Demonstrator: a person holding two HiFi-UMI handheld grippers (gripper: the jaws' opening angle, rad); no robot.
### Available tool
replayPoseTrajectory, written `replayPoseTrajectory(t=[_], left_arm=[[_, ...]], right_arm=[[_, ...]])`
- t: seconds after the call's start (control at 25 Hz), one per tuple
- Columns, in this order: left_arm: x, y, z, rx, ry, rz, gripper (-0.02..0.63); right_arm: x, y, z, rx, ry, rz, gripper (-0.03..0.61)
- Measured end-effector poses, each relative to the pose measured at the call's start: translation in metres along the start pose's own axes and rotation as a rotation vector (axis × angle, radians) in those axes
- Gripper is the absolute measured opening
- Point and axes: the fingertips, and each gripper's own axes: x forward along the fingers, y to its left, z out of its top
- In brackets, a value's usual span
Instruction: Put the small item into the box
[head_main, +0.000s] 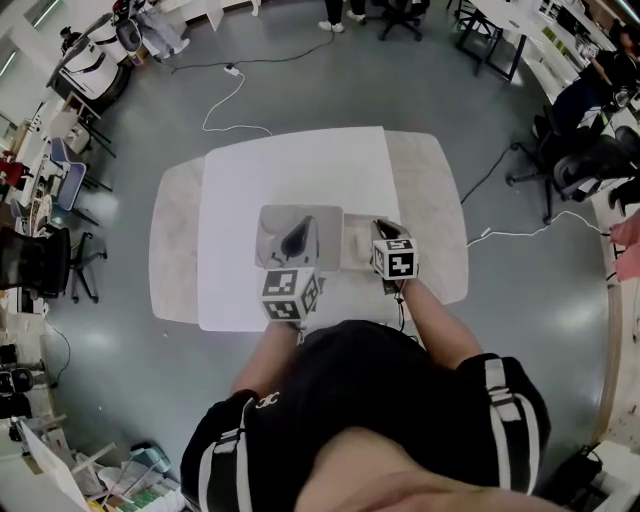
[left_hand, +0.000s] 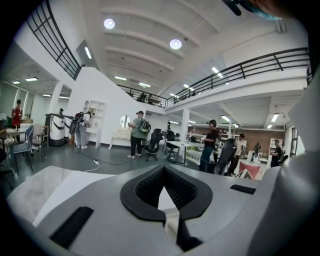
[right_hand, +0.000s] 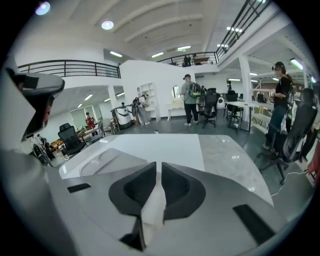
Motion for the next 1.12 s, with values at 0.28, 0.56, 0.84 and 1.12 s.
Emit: replayPoseTrajectory(t=[0.28, 0.56, 0.84, 1.12], left_arm=[[0.010, -0.015, 0.003, 0.005, -0.004, -0.039, 0.005], [0.017, -0.024, 0.005, -0.007, -0.003, -0.067, 0.005], [0.020, -0.031, 0.004, 0.006, -0.002, -0.078, 0.005], [0.021, -0.031, 0.002, 0.011, -0.006, -0.083, 0.005]], right_arm=[[-0.050, 0.003, 0.067, -0.051, -0.251, -0.017, 0.014], [-0.106, 0.010, 0.125, -0.095, -0.483, -0.026, 0.012], [-0.137, 0.008, 0.144, -0.066, -0.592, -0.031, 0.012], [-0.140, 0.006, 0.142, -0.071, -0.599, -0.040, 0.012]])
